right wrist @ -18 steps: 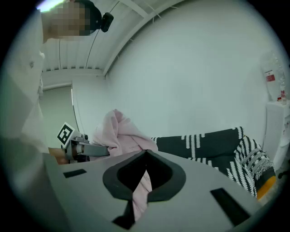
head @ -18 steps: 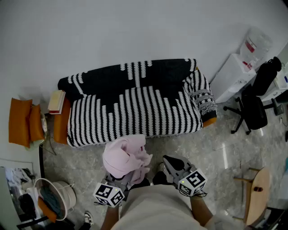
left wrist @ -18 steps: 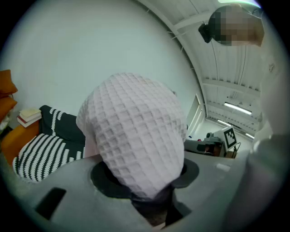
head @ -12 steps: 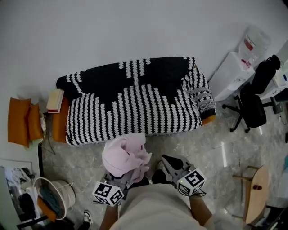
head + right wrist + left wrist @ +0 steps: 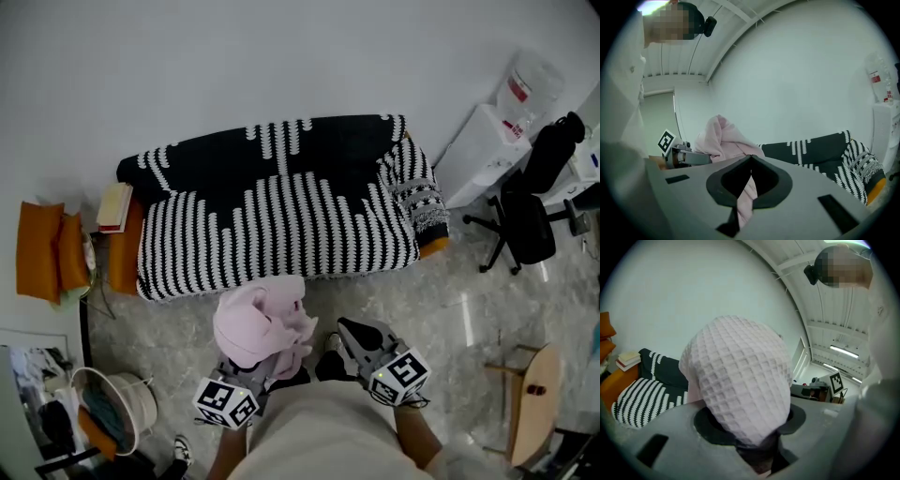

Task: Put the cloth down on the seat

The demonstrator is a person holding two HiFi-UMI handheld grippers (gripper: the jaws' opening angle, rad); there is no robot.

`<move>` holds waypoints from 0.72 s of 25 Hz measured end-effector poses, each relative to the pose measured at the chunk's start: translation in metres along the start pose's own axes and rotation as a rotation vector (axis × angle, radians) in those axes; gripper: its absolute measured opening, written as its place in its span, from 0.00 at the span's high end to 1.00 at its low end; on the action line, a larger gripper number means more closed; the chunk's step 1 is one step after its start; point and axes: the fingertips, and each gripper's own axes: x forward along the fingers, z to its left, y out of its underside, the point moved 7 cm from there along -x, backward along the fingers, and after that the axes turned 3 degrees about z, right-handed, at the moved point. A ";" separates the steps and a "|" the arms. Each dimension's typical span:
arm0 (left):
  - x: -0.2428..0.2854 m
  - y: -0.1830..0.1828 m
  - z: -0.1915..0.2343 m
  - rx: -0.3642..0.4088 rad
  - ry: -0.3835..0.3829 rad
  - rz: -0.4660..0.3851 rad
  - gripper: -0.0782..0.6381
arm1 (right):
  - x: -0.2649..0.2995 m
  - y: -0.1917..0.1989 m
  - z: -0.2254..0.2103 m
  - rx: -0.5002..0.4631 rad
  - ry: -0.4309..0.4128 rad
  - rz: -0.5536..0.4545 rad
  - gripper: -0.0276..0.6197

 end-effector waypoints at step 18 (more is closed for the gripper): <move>0.038 0.007 -0.041 -0.034 -0.093 -0.009 0.61 | -0.038 0.009 -0.057 -0.016 -0.018 0.045 0.95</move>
